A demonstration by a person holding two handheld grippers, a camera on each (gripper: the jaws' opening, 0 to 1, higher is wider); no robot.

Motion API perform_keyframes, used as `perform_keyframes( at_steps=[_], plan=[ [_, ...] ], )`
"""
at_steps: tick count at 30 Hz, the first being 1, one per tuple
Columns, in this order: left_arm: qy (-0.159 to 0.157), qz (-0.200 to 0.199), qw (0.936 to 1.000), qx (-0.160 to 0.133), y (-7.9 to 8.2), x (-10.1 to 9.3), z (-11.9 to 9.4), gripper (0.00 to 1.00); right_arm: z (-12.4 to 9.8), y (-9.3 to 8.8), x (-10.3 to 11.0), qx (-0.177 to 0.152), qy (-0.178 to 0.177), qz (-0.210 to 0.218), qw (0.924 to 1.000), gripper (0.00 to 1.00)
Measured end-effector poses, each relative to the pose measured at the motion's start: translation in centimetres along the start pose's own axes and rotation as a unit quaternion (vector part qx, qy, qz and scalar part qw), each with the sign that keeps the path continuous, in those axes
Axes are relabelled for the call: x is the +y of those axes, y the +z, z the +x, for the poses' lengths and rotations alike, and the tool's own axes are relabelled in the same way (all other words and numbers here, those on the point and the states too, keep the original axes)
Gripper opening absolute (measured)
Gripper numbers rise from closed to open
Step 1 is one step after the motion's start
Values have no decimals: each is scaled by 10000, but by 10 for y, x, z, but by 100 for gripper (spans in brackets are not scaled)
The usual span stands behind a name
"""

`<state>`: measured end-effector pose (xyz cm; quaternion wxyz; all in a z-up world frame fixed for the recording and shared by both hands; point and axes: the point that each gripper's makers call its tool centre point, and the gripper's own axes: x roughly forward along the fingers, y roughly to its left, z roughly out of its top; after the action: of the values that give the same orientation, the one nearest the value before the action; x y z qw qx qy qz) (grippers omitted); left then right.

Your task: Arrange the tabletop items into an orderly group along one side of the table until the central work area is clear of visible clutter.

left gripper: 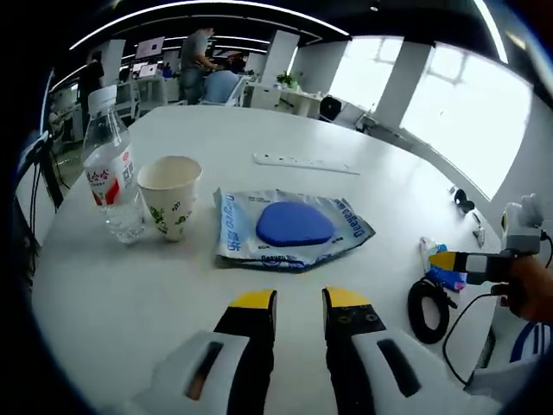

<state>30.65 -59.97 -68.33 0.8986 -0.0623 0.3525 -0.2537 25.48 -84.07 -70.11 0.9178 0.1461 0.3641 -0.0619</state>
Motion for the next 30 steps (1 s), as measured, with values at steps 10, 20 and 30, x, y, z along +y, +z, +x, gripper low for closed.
perform_keyframes(
  at_steps=[10,20,30],
  plan=[
    [-101,73,9999,26,-5,-15,-5,20,-16,-4,-12,-116,-63,166,9998,22],
    [-196,171,9997,-25,-6,-28,-8,20,-31,-17,-25,-93,-116,119,9998,22],
    [-333,280,9990,40,-12,-47,-6,20,-46,-29,-49,-62,-280,248,9993,22]
  ],
)
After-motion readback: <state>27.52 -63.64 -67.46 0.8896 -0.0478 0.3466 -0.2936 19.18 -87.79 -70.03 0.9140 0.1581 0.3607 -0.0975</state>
